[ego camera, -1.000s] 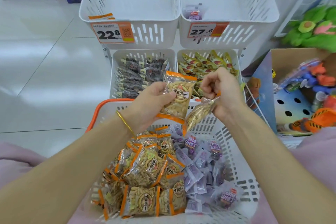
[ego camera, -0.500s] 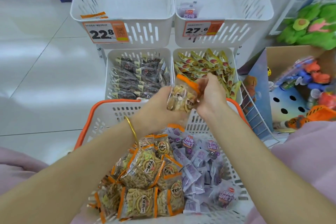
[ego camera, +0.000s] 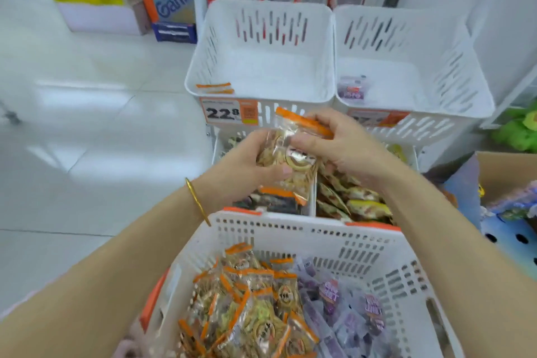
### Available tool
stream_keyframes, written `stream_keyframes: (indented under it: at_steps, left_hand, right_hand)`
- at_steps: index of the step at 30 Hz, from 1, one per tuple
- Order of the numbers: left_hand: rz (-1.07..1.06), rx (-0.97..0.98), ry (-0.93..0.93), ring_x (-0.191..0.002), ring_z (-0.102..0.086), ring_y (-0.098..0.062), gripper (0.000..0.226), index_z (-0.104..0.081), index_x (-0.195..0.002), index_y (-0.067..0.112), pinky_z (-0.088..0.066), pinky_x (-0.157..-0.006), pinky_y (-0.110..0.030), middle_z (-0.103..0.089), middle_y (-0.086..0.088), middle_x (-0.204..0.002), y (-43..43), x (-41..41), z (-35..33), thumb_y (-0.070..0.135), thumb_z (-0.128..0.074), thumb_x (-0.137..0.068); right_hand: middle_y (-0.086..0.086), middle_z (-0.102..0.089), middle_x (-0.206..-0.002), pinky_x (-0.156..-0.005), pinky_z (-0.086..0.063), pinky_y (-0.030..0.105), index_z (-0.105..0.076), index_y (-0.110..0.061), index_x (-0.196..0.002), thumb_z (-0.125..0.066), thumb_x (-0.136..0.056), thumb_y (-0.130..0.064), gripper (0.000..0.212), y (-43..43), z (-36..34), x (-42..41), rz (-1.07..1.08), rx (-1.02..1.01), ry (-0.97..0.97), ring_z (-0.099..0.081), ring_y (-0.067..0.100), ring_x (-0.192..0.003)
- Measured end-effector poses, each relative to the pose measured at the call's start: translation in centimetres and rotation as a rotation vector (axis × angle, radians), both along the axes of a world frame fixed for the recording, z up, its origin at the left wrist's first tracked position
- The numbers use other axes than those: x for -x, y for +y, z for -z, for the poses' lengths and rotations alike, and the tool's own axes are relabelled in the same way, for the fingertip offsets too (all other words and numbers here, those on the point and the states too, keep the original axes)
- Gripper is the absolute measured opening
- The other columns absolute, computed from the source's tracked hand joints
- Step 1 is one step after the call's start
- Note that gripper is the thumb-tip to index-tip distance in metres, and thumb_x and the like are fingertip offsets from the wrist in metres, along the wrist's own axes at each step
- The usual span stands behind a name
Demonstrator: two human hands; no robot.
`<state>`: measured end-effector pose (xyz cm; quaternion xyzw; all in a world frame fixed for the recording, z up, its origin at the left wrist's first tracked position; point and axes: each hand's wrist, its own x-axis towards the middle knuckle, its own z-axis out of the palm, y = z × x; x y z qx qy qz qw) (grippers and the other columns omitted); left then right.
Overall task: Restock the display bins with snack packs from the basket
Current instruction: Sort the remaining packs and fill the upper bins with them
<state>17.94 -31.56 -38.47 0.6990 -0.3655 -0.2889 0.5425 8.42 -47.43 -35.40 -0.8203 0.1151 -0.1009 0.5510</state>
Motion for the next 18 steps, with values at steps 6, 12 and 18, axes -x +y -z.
stream_keyframes:
  at_steps: [6, 12, 18]
  left_hand:
    - [-0.43, 0.133, -0.433, -0.097, -0.059, -0.005, 0.056, -0.047, -0.126, 0.012, -0.044, -0.081, -0.013, -0.058, -0.005, -0.113, 0.0, -7.9, -3.1, 0.01, -0.075, -0.076]
    - [-0.579, -0.119, -0.66, -0.138, -0.026, -0.025, 0.085, -0.033, -0.141, 0.011, -0.018, -0.113, -0.03, -0.033, -0.011, -0.146, 2.2, -12.6, 0.0, 0.033, -0.076, -0.072]
    - [-0.541, -0.017, -0.507, -0.134, -0.03, -0.012, 0.089, -0.024, -0.145, 0.016, -0.028, -0.112, -0.034, -0.03, 0.0, -0.146, 1.8, -12.1, 0.3, 0.015, -0.077, -0.074]
  right_hand:
    - [0.007, -0.063, -0.084, -0.051, -0.056, 0.032, -0.058, -0.012, -0.099, -0.075, -0.073, 0.0, 0.033, -0.8, -6.1, -10.1, 0.01, 0.162, -0.138, -0.063, 0.017, -0.064]
    - [0.007, -0.064, -0.11, -0.083, -0.047, 0.033, -0.062, -0.018, -0.114, -0.072, -0.074, -0.012, 0.041, -1.4, -4.1, -22.1, 0.168, 0.665, -0.096, -0.059, 0.027, -0.102]
    - [0.013, -0.06, -0.116, -0.087, -0.054, 0.043, -0.056, -0.011, -0.125, -0.064, -0.089, -0.028, 0.041, 0.2, -1.4, -24.4, -0.142, 0.439, 0.31, -0.063, 0.029, -0.099]
